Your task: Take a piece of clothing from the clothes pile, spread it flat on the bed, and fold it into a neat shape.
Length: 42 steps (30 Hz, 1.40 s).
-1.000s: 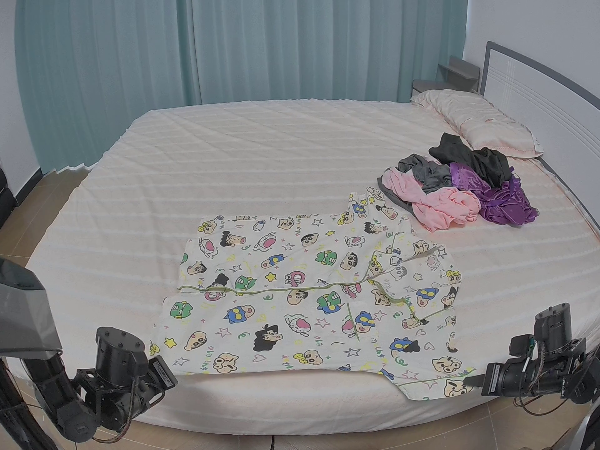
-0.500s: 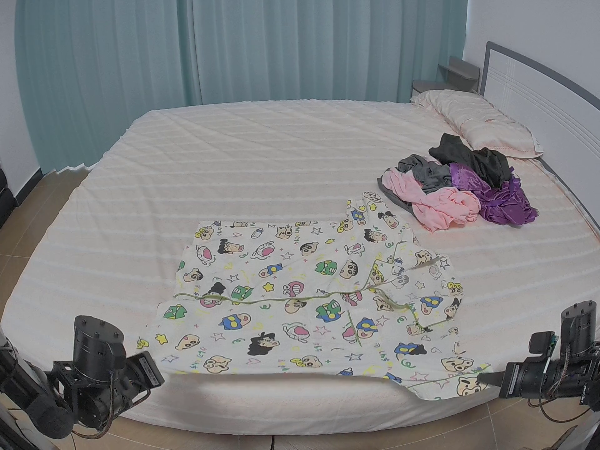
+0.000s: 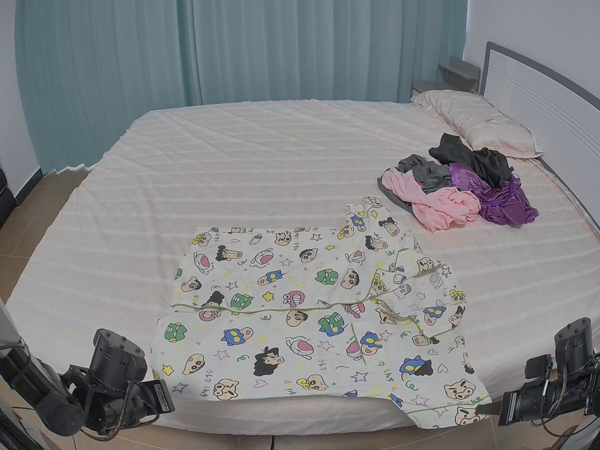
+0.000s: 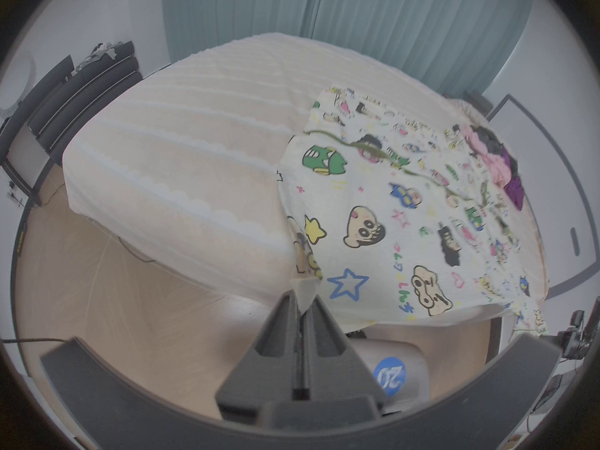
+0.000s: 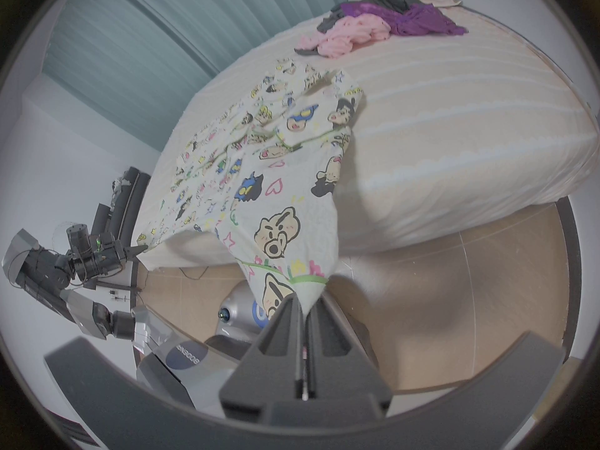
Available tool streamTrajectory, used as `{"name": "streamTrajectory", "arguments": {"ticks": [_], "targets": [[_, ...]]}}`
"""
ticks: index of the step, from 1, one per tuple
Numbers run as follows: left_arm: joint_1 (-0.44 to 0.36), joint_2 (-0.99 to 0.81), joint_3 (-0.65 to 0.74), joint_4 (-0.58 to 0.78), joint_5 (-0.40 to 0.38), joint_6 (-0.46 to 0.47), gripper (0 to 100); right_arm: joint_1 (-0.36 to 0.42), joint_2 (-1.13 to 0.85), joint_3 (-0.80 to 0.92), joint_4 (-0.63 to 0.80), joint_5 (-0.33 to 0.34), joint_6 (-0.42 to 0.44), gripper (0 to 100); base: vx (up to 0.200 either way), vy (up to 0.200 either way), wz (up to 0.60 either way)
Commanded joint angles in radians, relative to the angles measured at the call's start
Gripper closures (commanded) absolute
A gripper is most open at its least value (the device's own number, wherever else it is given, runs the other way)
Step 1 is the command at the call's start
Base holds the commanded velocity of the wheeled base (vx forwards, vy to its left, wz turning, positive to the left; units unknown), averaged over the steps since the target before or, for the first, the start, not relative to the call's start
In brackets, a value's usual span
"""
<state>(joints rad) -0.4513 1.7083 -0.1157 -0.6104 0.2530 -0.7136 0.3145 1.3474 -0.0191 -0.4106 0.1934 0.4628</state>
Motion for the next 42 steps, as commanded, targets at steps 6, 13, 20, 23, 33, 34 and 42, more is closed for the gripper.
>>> {"name": "streamTrajectory", "arguments": {"ticks": [6,13,20,23,33,34,42], "targets": [[-0.003,0.117,0.034,0.005,-0.004,0.016,100,0.044,0.019,-0.007,0.055,-0.02,-0.004,100,0.0,0.0,0.0],[-0.004,0.12,0.061,0.006,-0.004,0.048,100,0.055,0.073,0.004,0.055,-0.019,-0.038,100,0.0,0.0,0.0],[-0.01,0.123,0.079,0.005,-0.006,0.082,100,0.091,0.114,-0.001,0.053,-0.022,-0.052,100,0.0,0.0,0.0],[-0.03,0.122,0.073,0.005,-0.003,0.082,100,0.089,0.114,-0.013,0.047,-0.029,-0.052,100,0.0,0.0,0.0],[0.046,0.059,-0.094,0.098,-0.001,0.083,100,0.04,0.11,-0.137,0.052,-0.034,-0.046,100,0.0,0.0,0.0],[0.059,0.042,-0.117,0.121,-0.001,0.083,100,0.026,0.113,-0.151,0.052,-0.034,-0.046,100,0.0,0.0,0.0],[0.14,-0.078,-0.381,0.468,-0.095,0.082,100,-0.077,0.168,-0.268,0.046,-0.031,-0.042,100,0.0,0.0,0.0]]}}
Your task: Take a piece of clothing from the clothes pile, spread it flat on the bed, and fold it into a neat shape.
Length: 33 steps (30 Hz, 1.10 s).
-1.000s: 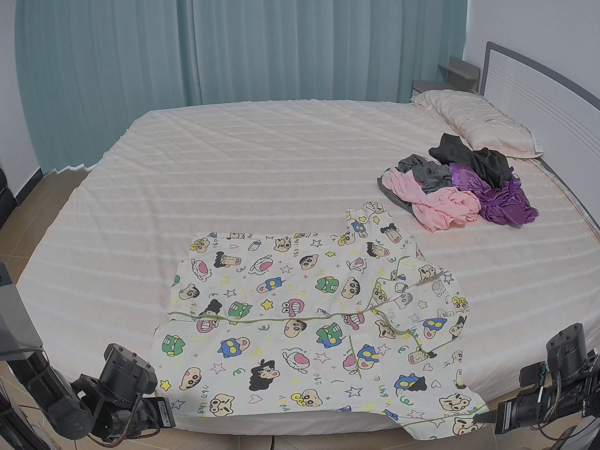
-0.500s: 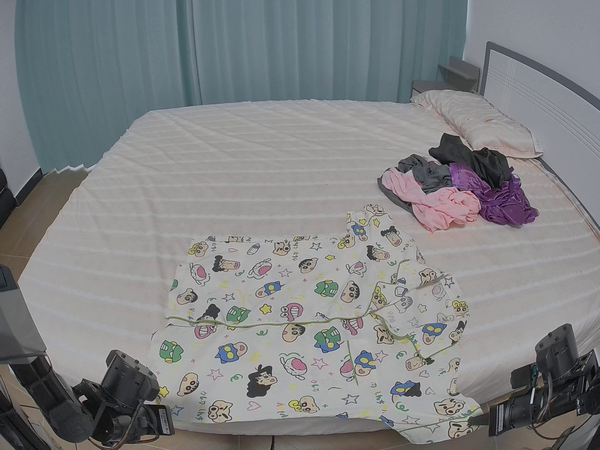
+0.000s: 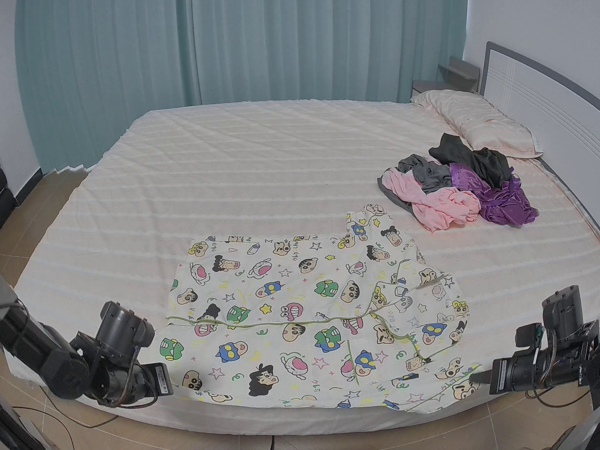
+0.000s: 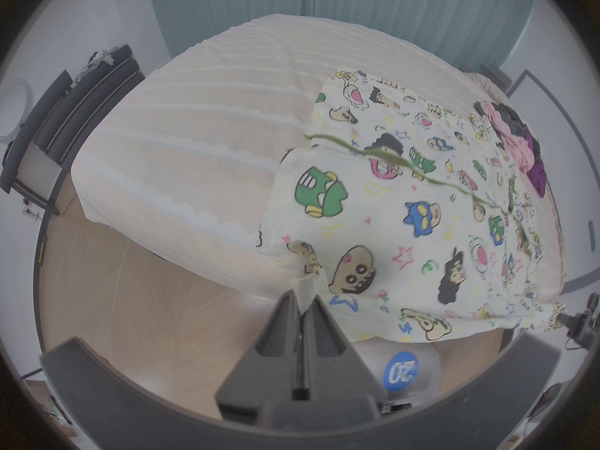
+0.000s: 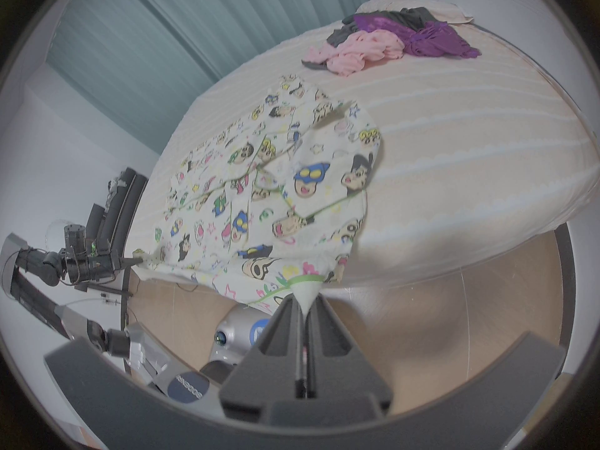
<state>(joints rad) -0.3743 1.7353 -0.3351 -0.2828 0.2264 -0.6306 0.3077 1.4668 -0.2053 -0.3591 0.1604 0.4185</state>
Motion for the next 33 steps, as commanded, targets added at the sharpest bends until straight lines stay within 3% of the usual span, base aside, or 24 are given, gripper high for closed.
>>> {"name": "streamTrajectory", "arguments": {"ticks": [1,4,19,30,33], "targets": [[0.066,-0.106,-0.17,0.152,-0.073,-0.001,100,-0.071,0.052,-0.085,-0.004,0.002,0.002,100,0.0,0.0,0.0],[0.087,-0.069,-0.254,0.251,-0.101,0.0,100,-0.079,0.093,-0.124,-0.003,0.01,0.002,100,0.0,0.0,0.0],[0.209,0.217,-0.504,0.264,-0.116,-0.043,100,-0.081,0.294,-0.347,-0.012,0.002,0.062,100,0.0,0.0,0.0],[0.213,0.286,-0.594,0.264,-0.116,-0.101,100,-0.082,0.376,-0.437,-0.012,-0.001,0.069,100,0.0,0.0,0.0],[0.212,0.322,-0.653,0.266,-0.114,-0.119,100,-0.091,0.418,-0.511,-0.012,-0.036,0.112,100,0.0,0.0,0.0]]}}
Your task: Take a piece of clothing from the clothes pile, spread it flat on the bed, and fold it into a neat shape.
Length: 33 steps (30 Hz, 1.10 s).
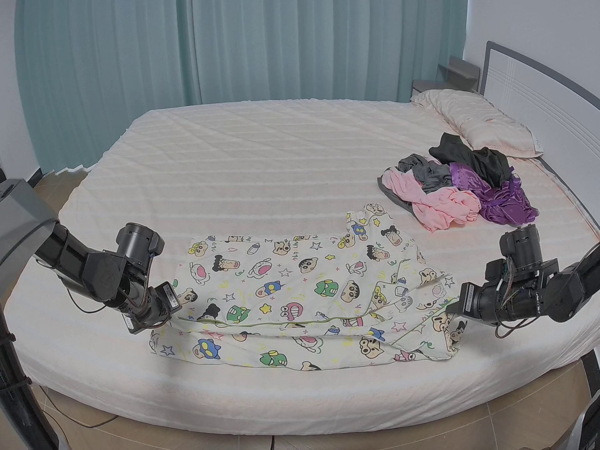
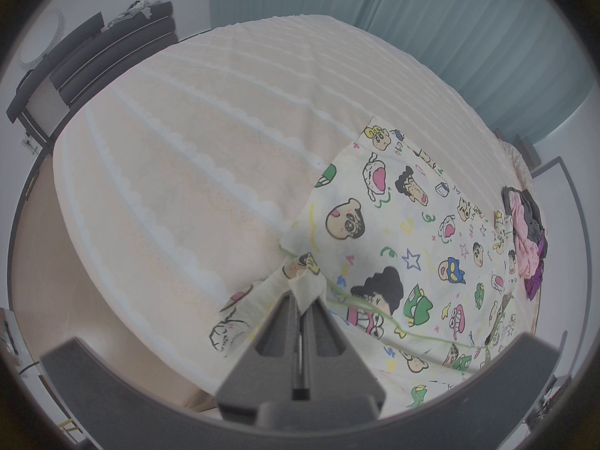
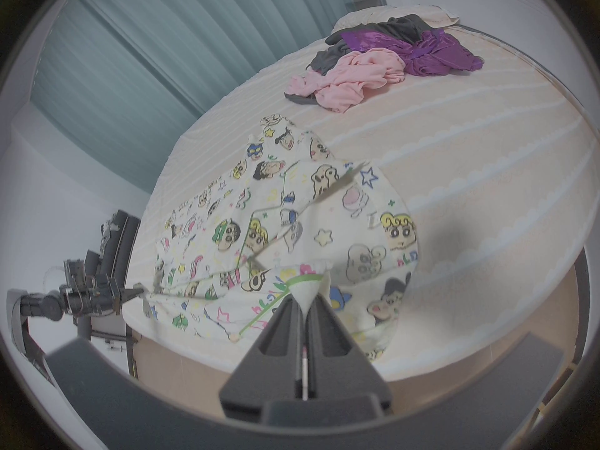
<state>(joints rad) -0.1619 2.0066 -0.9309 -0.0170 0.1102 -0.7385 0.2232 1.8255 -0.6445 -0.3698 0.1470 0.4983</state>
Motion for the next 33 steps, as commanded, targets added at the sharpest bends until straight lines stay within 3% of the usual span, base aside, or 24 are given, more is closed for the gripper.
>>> {"name": "streamTrajectory", "arguments": {"ticks": [1,25,26,28,29,33], "targets": [[-0.001,0.052,-0.065,0.0,0.002,-0.012,100,-0.007,0.066,-0.083,-0.001,-0.024,0.042,100,0.0,0.0,0.0],[0.001,0.184,-0.275,0.089,0.006,-0.082,100,-0.01,0.247,-0.29,-0.008,-0.087,0.187,100,0.0,0.0,0.0],[0.002,0.185,-0.276,0.089,0.005,-0.084,0,-0.01,0.251,-0.29,-0.015,-0.087,0.187,100,0.0,0.0,0.0],[0.007,0.185,-0.278,0.088,0.003,-0.087,0,-0.01,0.258,-0.29,-0.028,-0.087,0.192,100,0.0,0.0,0.0],[0.007,0.185,-0.278,0.088,0.003,-0.087,0,-0.01,0.258,-0.29,-0.028,-0.087,0.192,0,0.0,0.0,0.0],[0.016,0.167,-0.275,0.088,0.005,-0.13,0,-0.015,0.238,-0.268,-0.047,-0.089,0.232,0,0.0,0.0,0.0]]}}
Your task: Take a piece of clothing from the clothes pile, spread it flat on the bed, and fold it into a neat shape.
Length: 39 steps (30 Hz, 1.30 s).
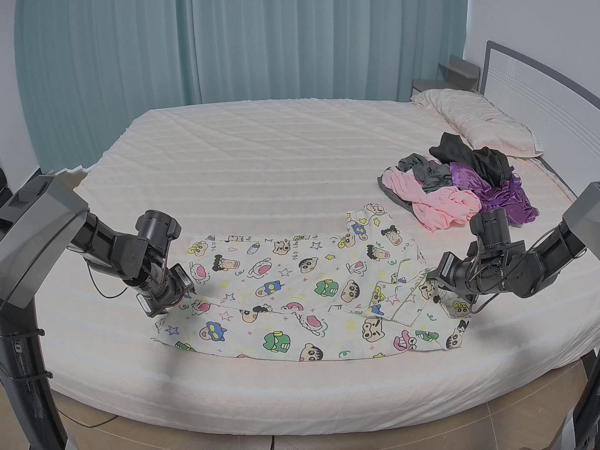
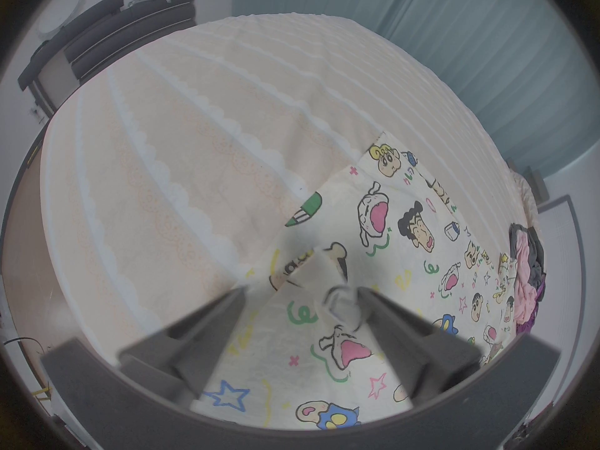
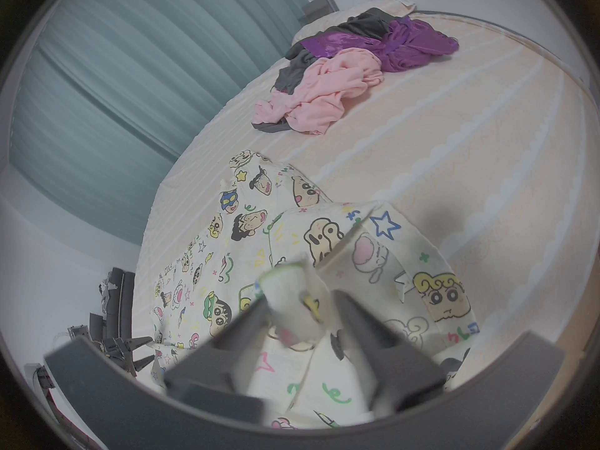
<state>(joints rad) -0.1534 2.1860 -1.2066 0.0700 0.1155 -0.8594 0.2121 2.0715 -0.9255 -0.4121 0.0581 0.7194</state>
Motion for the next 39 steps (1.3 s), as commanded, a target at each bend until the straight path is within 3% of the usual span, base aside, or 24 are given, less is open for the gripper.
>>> {"name": "streamTrajectory", "arguments": {"ticks": [1,4,6,11,12,14,15,19,24,39], "targets": [[0.021,-0.035,0.01,0.002,-0.002,-0.007,0,-0.01,-0.03,0.019,-0.005,-0.006,0.032,0,0.0,0.0,0.0],[0.04,-0.075,0.032,0.002,-0.007,-0.009,0,-0.011,-0.07,0.017,0.01,-0.026,0.089,0,0.0,0.0,0.0],[0.06,-0.133,0.093,-0.003,-0.04,-0.004,0,-0.011,-0.119,0.019,0.038,-0.057,0.167,0,0.0,0.0,0.0],[0.092,-0.229,0.194,-0.007,-0.129,-0.003,0,-0.002,-0.169,0.027,0.127,-0.083,0.262,0,0.0,0.0,0.0],[0.103,-0.268,0.251,-0.015,-0.149,-0.001,0,0.01,-0.182,0.042,0.15,-0.083,0.318,0,0.0,0.0,0.0],[0.103,-0.268,0.251,-0.015,-0.149,-0.001,0,0.01,-0.182,0.042,0.15,-0.083,0.318,0,0.0,0.0,0.0],[0.123,-0.324,0.34,-0.035,-0.188,-0.001,0,0.052,-0.174,0.063,0.153,-0.087,0.382,0,0.0,0.0,0.0],[0.135,-0.361,0.433,-0.096,-0.251,-0.001,0,0.087,-0.126,0.079,0.139,-0.113,0.396,0,0.0,0.0,0.0],[0.132,-0.361,0.504,-0.179,-0.257,-0.004,0,0.092,-0.044,0.063,0.092,-0.162,0.39,0,0.0,0.0,0.0],[0.129,-0.331,0.515,-0.211,-0.27,-0.006,0,0.081,0.09,-0.021,0.021,-0.169,0.364,0,0.0,0.0,0.0]]}}
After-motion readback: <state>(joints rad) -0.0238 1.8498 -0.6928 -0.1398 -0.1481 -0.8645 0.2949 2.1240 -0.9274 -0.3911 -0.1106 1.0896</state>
